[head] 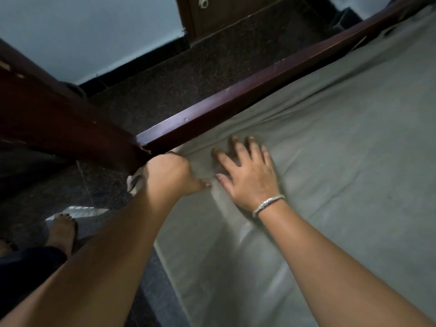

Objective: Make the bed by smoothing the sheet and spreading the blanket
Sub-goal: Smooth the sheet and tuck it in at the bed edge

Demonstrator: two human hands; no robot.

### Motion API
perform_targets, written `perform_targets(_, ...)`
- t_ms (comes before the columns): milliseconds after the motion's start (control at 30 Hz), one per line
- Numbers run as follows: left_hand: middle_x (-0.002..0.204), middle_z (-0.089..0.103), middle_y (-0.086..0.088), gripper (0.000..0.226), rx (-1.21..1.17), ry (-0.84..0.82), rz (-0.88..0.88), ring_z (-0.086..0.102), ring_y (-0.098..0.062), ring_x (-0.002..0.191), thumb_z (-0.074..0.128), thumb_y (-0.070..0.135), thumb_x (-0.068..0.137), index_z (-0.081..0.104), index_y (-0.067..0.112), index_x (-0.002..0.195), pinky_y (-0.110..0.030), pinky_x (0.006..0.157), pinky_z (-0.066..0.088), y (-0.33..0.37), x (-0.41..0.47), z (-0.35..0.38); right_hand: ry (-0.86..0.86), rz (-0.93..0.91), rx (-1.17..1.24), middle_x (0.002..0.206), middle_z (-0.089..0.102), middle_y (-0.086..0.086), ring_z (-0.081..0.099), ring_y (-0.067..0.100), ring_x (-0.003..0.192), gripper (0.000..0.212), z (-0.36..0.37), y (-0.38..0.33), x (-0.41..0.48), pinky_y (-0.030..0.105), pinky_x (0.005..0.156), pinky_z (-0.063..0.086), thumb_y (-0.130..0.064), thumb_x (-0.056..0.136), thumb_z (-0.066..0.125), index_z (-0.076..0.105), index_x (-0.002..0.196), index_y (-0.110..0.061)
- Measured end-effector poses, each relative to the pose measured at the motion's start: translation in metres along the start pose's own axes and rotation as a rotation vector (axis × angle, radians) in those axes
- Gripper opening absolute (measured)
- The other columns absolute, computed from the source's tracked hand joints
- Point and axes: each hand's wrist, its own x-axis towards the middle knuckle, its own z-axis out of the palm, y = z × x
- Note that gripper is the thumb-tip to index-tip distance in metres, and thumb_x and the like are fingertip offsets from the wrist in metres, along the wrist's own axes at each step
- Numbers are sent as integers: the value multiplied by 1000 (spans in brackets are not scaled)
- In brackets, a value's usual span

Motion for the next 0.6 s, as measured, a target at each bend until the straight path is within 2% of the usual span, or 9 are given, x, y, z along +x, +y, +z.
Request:
perform_targets(67, 115, 60, -4, 58, 31, 52, 46, 58, -26, 108, 56, 61, 79, 59, 16, 116, -34, 73, 46, 20, -2, -21, -19, 142, -24, 144, 40, 17, 35, 43, 131, 58, -8, 25, -5, 56, 106, 26, -59, 81, 42, 47, 134, -35)
perform_targets(100, 114, 60, -4, 55, -6, 94, 86, 58, -28, 108, 56, 58, 81, 57, 16, 116, -34, 71, 44, 36, -3, -30, -41, 200, -31, 148, 35, 17, 31, 43, 134, 63, -12, 38, -4, 57, 108, 22, -61, 82, 41, 41, 139, -34)
perform_targets(167, 124, 53, -8, 59, -164, 168, 228, 51, -32, 116, 55, 55, 83, 47, 14, 124, -38, 80, 44, 70, -4, -44, -90, 269, -45, 153, 23, 16, 21, 40, 139, 72, -23, 61, 1, 56, 110, 16, -61, 84, 33, 26, 147, -28)
perform_targets(233, 141, 39, -10, 66, -284, 216, 413, 38, -32, 129, 55, 48, 85, 34, 12, 136, -42, 97, 40, 102, 2, -56, -72, 296, -47, 154, 19, 17, 18, 39, 140, 77, -35, 82, 9, 56, 111, 17, -55, 81, 29, 16, 150, -23)
perform_targets(300, 155, 18, -11, 74, -296, 238, 561, 22, -30, 141, 53, 38, 88, 17, 10, 147, -43, 112, 30, 125, 18, -64, -70, 333, -40, 155, 14, 15, 15, 36, 142, 79, -46, 108, 18, 54, 113, 16, -45, 83, 43, 10, 150, -21)
perform_targets(400, 158, 4, -14, 78, -205, 250, 688, 8, -30, 145, 49, 29, 89, 5, 6, 149, -43, 117, 20, 153, 45, -74, -50, 431, -3, 157, 9, 13, 11, 35, 143, 79, -61, 148, 29, 52, 115, 15, -38, 87, 51, 6, 150, -22)
perform_targets(500, 157, -2, -16, 81, -145, 249, 727, 3, -30, 146, 51, 27, 89, 1, 4, 149, -43, 118, 18, 179, 66, -90, -67, 515, 47, 157, 7, 10, 9, 35, 144, 78, -71, 187, 33, 51, 115, 15, -41, 89, 52, 5, 149, -24)
perform_targets(600, 157, -2, -15, 83, -84, 258, 751, 2, -30, 146, 53, 27, 90, -1, 4, 149, -42, 117, 18, 208, 82, -108, -93, 508, 65, 158, 10, 8, 11, 35, 143, 78, -77, 223, 32, 51, 115, 17, -44, 91, 49, 4, 150, -21)
